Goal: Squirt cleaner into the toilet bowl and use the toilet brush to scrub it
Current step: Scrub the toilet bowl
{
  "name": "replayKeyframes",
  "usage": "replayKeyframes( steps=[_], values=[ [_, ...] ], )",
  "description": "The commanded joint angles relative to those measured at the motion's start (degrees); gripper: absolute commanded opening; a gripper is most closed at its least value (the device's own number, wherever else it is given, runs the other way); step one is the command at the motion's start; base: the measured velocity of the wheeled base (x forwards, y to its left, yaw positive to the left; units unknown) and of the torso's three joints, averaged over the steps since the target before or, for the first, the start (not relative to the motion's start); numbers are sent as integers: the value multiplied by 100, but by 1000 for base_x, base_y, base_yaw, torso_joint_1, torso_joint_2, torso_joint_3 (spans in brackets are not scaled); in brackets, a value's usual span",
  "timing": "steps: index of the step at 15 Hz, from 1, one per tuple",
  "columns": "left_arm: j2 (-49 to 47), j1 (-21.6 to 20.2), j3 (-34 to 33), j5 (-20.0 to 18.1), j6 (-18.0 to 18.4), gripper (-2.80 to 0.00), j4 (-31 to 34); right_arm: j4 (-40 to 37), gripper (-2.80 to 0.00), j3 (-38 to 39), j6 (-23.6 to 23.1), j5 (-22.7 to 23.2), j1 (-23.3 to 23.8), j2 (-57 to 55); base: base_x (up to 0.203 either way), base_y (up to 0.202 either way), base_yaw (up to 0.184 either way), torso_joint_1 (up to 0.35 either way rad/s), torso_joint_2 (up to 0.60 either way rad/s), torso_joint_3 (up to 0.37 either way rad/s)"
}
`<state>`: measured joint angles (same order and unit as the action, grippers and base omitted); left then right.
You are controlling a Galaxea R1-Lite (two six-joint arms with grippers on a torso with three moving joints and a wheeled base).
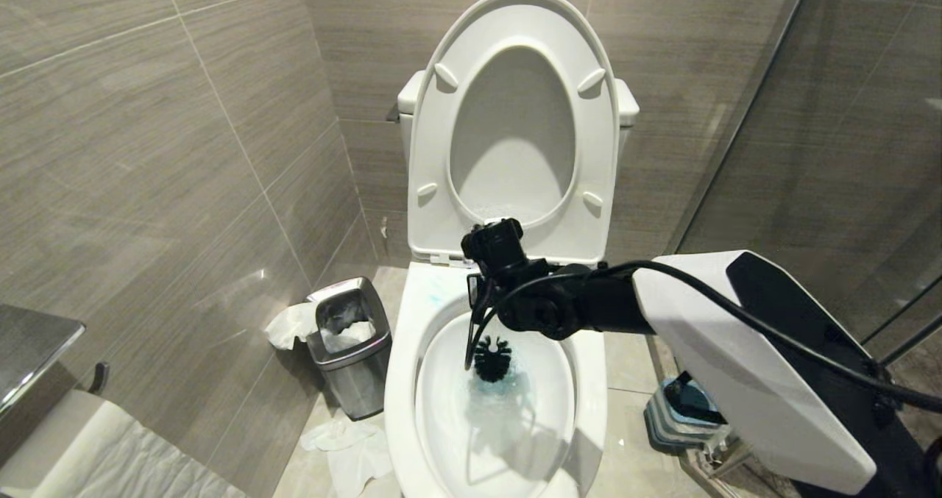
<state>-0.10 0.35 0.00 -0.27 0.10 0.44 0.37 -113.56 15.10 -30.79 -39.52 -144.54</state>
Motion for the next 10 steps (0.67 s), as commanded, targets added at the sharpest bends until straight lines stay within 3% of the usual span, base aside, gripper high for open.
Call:
replayKeyframes(
  steps=[1, 5, 10],
  values=[
    [1, 0, -9, 0, -2, -280, 0, 16, -280, -26, 38, -44, -5, -329, 0, 0, 0, 0, 0, 0],
    [1, 0, -9, 0, -2, -280, 0, -47, -280, 173, 104, -126, -35, 279, 0, 0, 0, 0, 0, 0],
    [1, 0, -9, 0, -2, -280, 0, -138, -280, 1406, 125, -232, -151, 1652, 0, 0, 0, 0, 0, 0]
  ],
)
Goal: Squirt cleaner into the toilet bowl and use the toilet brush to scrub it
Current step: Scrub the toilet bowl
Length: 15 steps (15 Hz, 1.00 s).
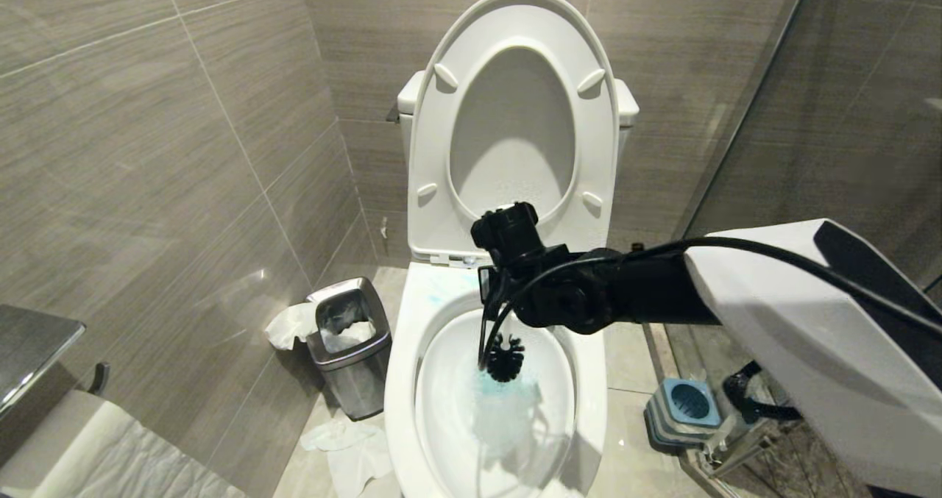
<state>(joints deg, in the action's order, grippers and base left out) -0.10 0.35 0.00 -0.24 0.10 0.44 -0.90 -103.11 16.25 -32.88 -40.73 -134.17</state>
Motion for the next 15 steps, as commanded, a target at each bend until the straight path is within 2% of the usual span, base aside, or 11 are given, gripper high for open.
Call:
replayKeyframes(
  steps=[1, 7, 15],
  values=[
    [1, 0, -9, -2, -1, -280, 0, 0, -280, 479, 25, -39, -32, 650, 0, 0, 0, 0, 0, 0],
    [1, 0, -9, -2, -1, -280, 0, 40, -280, 269, 177, -255, -17, 200, 0, 0, 0, 0, 0, 0],
    [1, 0, -9, -2, -1, -280, 0, 351, -280, -628, 178, -377, 48, -587, 0, 0, 0, 0, 0, 0]
  ],
)
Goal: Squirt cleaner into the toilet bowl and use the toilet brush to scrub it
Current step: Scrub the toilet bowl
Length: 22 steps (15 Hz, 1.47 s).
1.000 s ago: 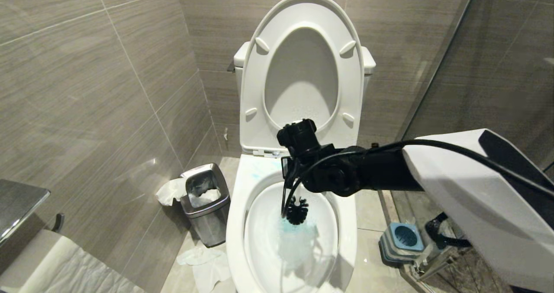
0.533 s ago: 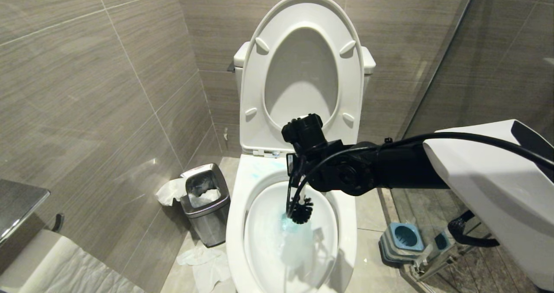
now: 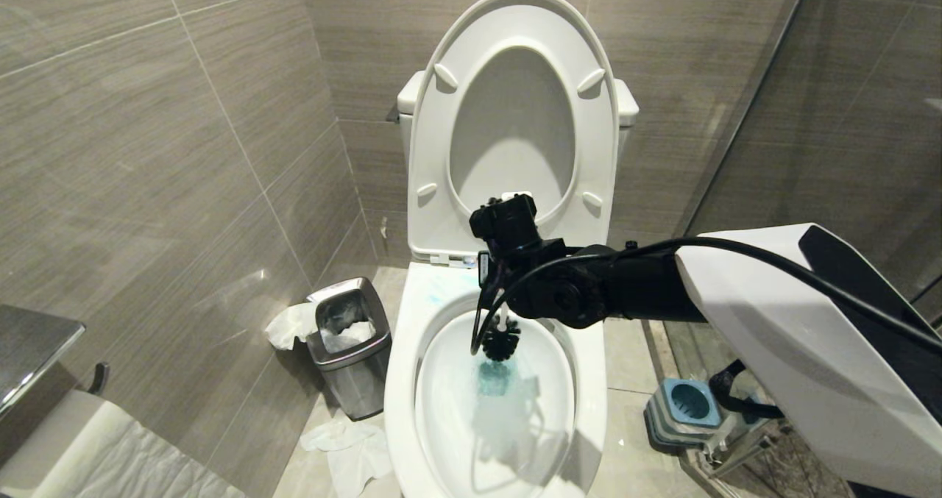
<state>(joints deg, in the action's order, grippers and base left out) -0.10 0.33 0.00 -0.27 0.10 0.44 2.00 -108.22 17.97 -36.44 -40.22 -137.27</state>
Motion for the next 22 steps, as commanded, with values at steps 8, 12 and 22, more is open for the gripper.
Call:
replayKeyframes(
  steps=[8, 12, 22],
  values=[
    [1, 2, -9, 0, -1, -280, 0, 77, -280, 49, 421, 31, -363, -386, 0, 0, 0, 0, 0, 0],
    [1, 2, -9, 0, -1, -280, 0, 72, -280, 958, 475, 24, -459, 103, 0, 0, 0, 0, 0, 0],
    [1, 2, -9, 0, -1, -280, 0, 92, -280, 704, 418, -281, 147, 211, 0, 0, 0, 0, 0, 0]
  ],
)
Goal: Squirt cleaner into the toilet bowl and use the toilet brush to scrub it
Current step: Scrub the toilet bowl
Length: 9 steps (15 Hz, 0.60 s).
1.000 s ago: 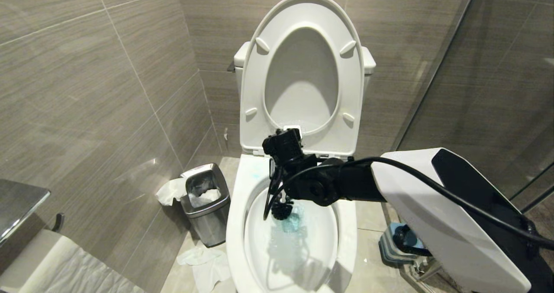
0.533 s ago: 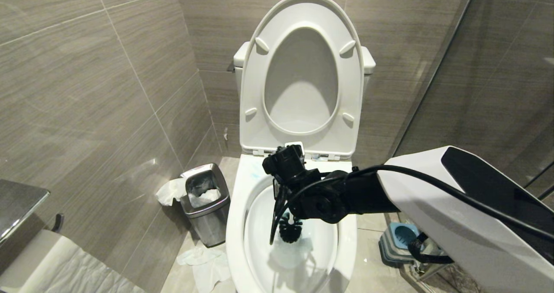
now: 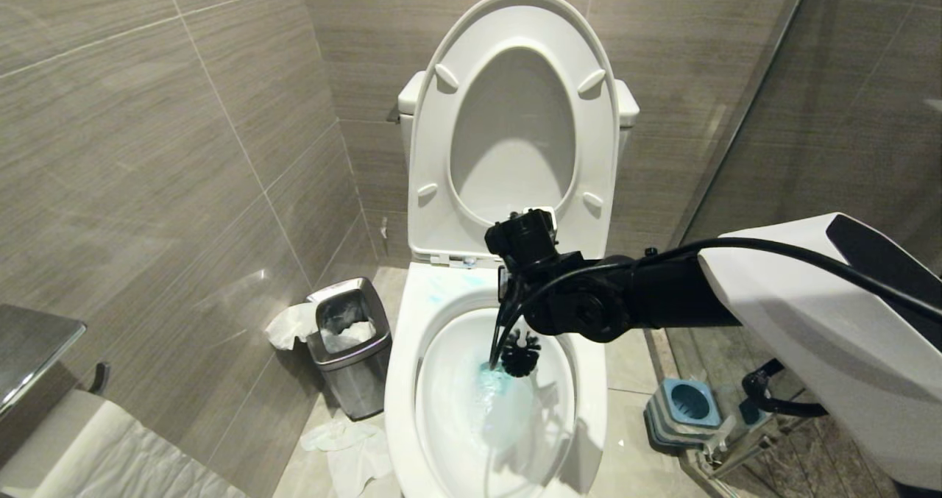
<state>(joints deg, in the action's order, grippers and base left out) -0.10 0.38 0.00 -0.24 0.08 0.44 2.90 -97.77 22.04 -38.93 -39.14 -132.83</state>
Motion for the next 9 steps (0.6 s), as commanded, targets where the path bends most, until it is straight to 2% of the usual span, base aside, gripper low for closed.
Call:
replayKeyframes(
  steps=[1, 4, 9],
  values=[
    [1, -3, -9, -2, 1, -280, 0, 1, -280, -597, 11, -36, 42, -389, 0, 0, 0, 0, 0, 0],
    [1, -3, -9, -2, 1, -280, 0, -102, -280, -1245, 21, 9, -168, -795, 0, 0, 0, 0, 0, 0],
    [1, -3, -9, -2, 1, -280, 0, -131, -280, -917, 78, 8, -652, -751, 0, 0, 0, 0, 0, 0]
  ],
)
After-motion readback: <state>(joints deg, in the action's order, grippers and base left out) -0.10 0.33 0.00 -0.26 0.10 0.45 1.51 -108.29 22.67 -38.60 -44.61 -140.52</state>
